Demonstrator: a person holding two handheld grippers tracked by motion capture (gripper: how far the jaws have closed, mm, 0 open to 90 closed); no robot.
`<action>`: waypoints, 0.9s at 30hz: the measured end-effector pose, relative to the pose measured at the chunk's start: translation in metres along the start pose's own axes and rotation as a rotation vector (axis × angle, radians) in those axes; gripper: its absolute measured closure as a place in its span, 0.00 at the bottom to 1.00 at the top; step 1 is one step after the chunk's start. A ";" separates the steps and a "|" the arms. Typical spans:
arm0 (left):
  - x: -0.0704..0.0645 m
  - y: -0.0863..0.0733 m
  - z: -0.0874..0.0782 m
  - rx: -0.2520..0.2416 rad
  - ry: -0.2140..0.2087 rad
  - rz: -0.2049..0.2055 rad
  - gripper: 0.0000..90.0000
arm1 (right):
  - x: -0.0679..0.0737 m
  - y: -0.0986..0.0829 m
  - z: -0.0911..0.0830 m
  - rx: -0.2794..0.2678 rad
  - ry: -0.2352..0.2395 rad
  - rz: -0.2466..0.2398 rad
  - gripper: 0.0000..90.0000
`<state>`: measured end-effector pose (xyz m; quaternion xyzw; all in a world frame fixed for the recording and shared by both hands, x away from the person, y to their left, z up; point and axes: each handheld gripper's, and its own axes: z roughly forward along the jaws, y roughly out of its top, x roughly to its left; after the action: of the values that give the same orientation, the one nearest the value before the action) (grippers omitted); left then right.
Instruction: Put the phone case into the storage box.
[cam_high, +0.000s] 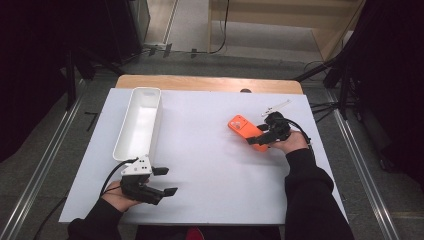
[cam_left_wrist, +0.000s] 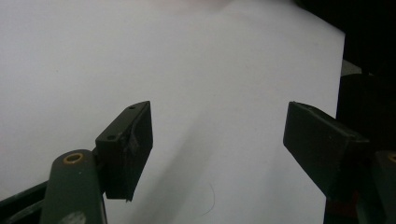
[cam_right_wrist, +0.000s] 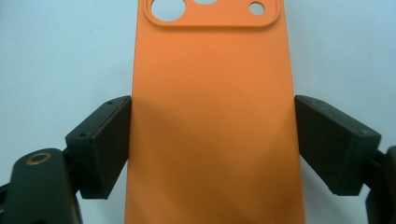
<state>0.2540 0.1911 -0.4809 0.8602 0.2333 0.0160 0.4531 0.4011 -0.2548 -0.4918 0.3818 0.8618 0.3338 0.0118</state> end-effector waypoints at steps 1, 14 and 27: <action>-0.001 0.001 0.000 -0.002 -0.007 -0.007 0.27 | 0.000 0.000 -0.002 -0.007 0.013 0.013 0.16; -0.001 0.017 0.002 -0.026 -0.020 -0.100 0.24 | 0.018 -0.006 -0.014 -0.072 0.047 0.063 0.16; -0.005 0.034 0.011 -0.016 -0.051 -0.114 0.20 | 0.040 -0.008 -0.015 -0.114 0.045 0.068 0.16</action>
<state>0.2654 0.1642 -0.4603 0.8420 0.2701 -0.0300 0.4661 0.3637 -0.2409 -0.4754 0.4021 0.8280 0.3909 0.0026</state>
